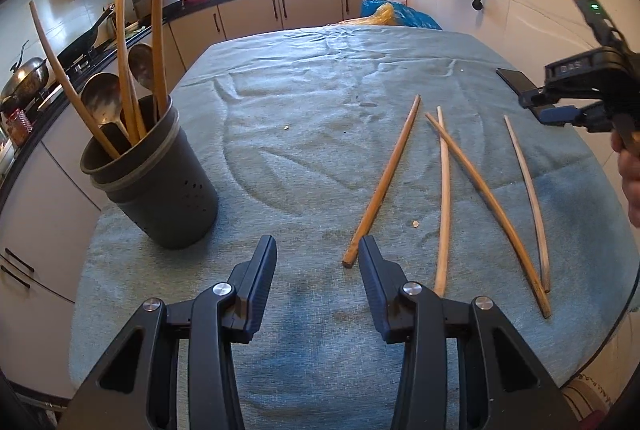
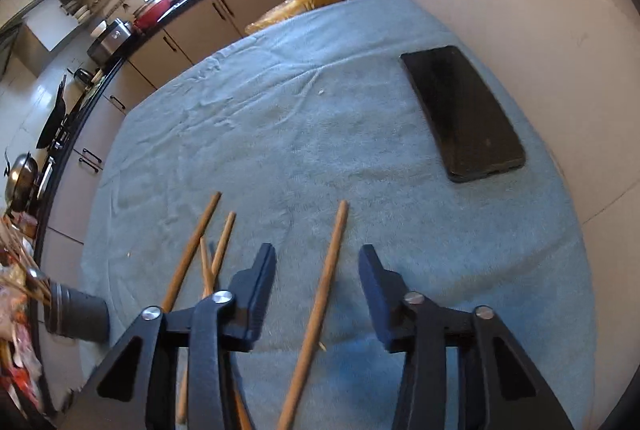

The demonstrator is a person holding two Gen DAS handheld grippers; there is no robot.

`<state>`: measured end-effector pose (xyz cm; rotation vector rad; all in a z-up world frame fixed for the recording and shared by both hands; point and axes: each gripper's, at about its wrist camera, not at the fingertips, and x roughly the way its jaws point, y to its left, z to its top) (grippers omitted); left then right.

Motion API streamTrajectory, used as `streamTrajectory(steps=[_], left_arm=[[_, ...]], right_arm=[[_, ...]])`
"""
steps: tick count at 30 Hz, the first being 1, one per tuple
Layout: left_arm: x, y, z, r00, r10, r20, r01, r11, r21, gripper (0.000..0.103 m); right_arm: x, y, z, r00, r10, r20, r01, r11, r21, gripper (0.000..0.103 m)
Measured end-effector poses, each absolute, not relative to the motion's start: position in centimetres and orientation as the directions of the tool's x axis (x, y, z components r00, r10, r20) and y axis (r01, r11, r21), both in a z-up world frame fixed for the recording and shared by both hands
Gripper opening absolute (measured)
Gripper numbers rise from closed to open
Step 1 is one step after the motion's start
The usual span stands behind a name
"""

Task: Organize utensils
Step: 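Lower the right tool onto a wooden chopstick and close on it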

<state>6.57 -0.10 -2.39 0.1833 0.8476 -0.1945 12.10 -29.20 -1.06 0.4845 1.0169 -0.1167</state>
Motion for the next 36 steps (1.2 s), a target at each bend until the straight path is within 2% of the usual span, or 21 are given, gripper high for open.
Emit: streamTrajectory(steps=[1, 6, 16, 21, 28, 30, 32, 36], left_arm=[[6.6, 0.0, -2.4, 0.647, -0.098, -0.756, 0.241, 0.967, 0.082, 0.041], [6.8, 0.5, -2.3, 0.643, -0.101, -0.76, 0.239, 0.968, 0.074, 0.041], [8.2, 0.1, -1.3, 0.609, -0.12, -0.784, 0.267, 0.962, 0.061, 0.041], [10.9, -1.7, 0.1, 0.552, -0.158, -0.819, 0.323, 0.946, 0.036, 0.041], [16.7, -6.0, -0.2, 0.486, -0.129, -0.864, 0.364, 0.929, 0.066, 0.042], [18.7, -8.2, -0.7, 0.444, -0.16, -0.882, 0.422, 0.905, 0.049, 0.042], [20.0, -9.8, -1.1, 0.451, -0.12, -0.884, 0.411, 0.907, 0.087, 0.042], [22.4, -12.4, -2.0, 0.406, -0.121, -0.906, 0.434, 0.898, 0.074, 0.042]], right_arm=[[12.7, -29.1, -1.2, 0.513, 0.125, -0.849, 0.315, 0.893, 0.322, 0.036], [14.7, -28.1, -2.7, 0.43, 0.076, -0.899, 0.332, 0.913, 0.236, 0.034], [16.2, -26.7, -4.5, 0.36, 0.002, -0.933, 0.289, 0.95, 0.114, 0.008], [15.5, -27.3, -4.2, 0.419, 0.103, -0.902, 0.245, 0.944, 0.222, 0.006], [11.2, -28.5, -0.5, 0.574, 0.216, -0.79, 0.187, 0.905, 0.383, 0.006], [10.2, -28.5, 0.4, 0.599, 0.229, -0.768, 0.17, 0.9, 0.401, 0.006], [9.3, -28.7, 1.2, 0.622, 0.247, -0.743, 0.15, 0.894, 0.423, 0.006], [8.2, -29.0, 1.9, 0.646, 0.259, -0.718, 0.131, 0.889, 0.44, 0.006]])
